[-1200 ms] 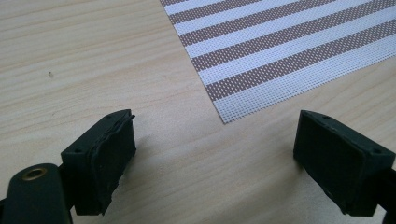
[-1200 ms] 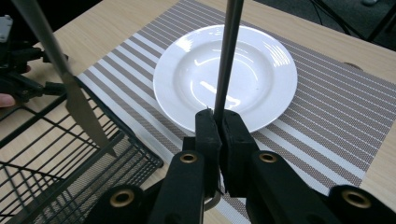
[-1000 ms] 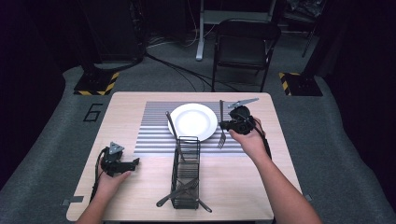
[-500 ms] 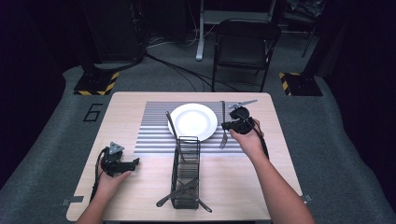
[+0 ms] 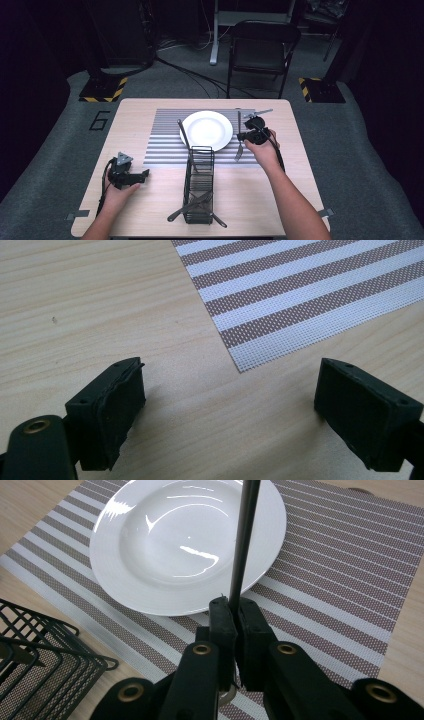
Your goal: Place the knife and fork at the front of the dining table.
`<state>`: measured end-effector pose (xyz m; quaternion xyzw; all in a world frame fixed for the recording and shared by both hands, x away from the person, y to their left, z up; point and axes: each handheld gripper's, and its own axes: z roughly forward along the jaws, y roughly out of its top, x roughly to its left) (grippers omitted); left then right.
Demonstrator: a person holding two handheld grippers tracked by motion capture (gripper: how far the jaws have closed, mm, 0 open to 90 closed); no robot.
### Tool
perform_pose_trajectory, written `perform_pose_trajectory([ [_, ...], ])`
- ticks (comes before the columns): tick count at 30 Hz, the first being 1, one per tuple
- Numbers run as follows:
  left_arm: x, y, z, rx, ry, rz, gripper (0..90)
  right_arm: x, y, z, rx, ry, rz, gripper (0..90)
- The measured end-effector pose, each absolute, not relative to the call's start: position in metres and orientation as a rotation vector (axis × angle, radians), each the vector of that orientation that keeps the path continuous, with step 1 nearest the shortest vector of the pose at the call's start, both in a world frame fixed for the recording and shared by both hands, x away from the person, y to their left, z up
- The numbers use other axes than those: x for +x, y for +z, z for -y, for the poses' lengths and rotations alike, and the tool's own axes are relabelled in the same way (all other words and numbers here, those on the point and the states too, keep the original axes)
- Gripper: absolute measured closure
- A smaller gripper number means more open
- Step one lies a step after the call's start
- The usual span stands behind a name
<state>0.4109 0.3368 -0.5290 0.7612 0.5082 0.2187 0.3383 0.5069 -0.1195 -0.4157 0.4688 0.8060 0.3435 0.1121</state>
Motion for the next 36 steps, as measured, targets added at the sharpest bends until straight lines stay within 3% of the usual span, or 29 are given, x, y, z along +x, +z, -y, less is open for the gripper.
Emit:
perform_pose_trajectory([
  [36,0.411,-0.529,-0.337,1.983,0.570,-1.324,12.6,0.540,-0.460,0.129,1.714,1.008,-2.203,85.5],
])
